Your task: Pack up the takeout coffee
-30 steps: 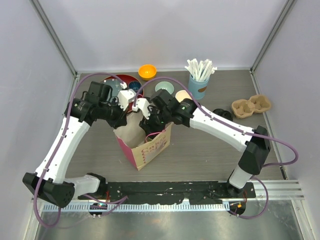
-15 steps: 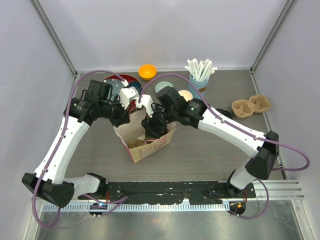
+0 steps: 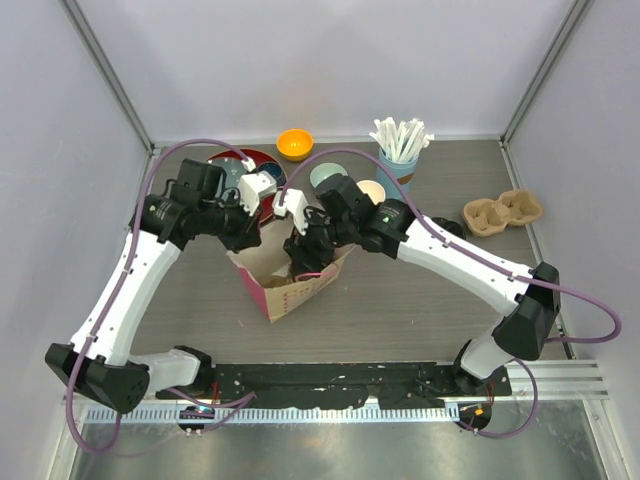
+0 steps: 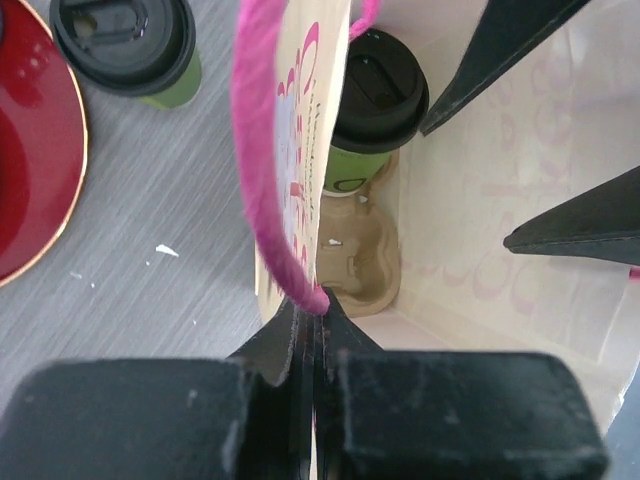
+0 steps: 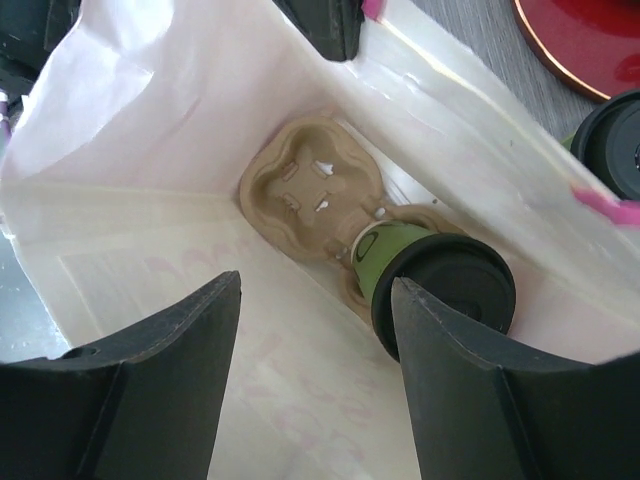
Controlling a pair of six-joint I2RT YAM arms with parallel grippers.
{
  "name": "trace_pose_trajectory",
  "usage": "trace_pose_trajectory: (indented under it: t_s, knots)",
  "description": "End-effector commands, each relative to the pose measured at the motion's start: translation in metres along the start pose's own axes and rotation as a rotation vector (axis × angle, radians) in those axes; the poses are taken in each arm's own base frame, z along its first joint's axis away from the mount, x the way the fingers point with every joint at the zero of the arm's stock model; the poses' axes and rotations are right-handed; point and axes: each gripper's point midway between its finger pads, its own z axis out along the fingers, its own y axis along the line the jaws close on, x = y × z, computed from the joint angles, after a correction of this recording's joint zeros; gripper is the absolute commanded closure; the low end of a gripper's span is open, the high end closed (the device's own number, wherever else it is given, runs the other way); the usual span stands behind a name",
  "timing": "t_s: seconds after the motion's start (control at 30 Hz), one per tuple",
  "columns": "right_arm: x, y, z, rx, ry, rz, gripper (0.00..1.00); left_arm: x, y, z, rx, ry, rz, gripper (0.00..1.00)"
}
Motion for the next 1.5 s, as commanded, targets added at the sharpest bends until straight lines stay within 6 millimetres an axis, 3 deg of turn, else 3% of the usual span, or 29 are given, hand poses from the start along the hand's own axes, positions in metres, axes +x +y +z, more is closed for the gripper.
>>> trace_pose_trajectory:
  t_s: [0.0,0.1,0.23,0.37,0.53,0.63,0.83,0.93,1.03,1.07,1.17,1.27,1.47]
  knots:
    - [-0.029,0.001,-0.017,0.001,-0.142,-0.056,0.33,0.018,0.004,0.011,-0.024,0.074,-0.127,1.00]
    - [-0.013,0.001,-0.014,-0.038,-0.116,-0.021,0.34,0.022,0.007,0.015,-0.027,0.104,-0.149,1.00]
    - [-0.019,0.003,-0.019,-0.043,-0.128,-0.033,0.34,0.028,0.008,0.019,-0.029,0.121,-0.154,1.00]
    - [-0.050,0.002,-0.034,-0.019,-0.201,-0.046,0.34,0.029,0.008,0.017,-0.038,0.112,-0.131,1.00]
    - [-0.096,-0.015,-0.054,0.097,-0.342,0.004,0.34,0.029,0.005,0.012,-0.026,0.102,-0.099,1.00]
    - [-0.113,-0.025,-0.065,0.161,-0.412,0.016,0.33,0.030,0.004,0.011,-0.024,0.111,-0.090,1.00]
    - [-0.120,-0.044,-0.079,0.285,-0.449,0.040,0.33,0.042,0.009,-0.001,-0.078,0.166,-0.082,1.00]
    - [-0.131,-0.057,-0.103,0.336,-0.490,0.076,0.32,0.055,0.013,-0.011,-0.126,0.214,-0.078,1.00]
    - [-0.123,-0.086,-0.126,0.409,-0.493,0.131,0.32,0.066,0.013,-0.022,-0.151,0.256,-0.096,1.00]
    - [-0.114,-0.105,-0.136,0.454,-0.490,0.163,0.32,0.068,0.013,-0.026,-0.159,0.265,-0.101,1.00]
    - [-0.099,-0.124,-0.144,0.474,-0.474,0.188,0.32,0.073,0.014,-0.039,-0.193,0.303,-0.113,1.00]
    - [-0.081,-0.138,-0.137,0.462,-0.409,0.166,0.32,0.080,0.018,-0.050,-0.233,0.335,-0.117,1.00]
    - [-0.047,-0.148,-0.093,0.352,-0.290,0.105,0.33,0.108,0.028,-0.067,-0.289,0.411,-0.177,1.00]
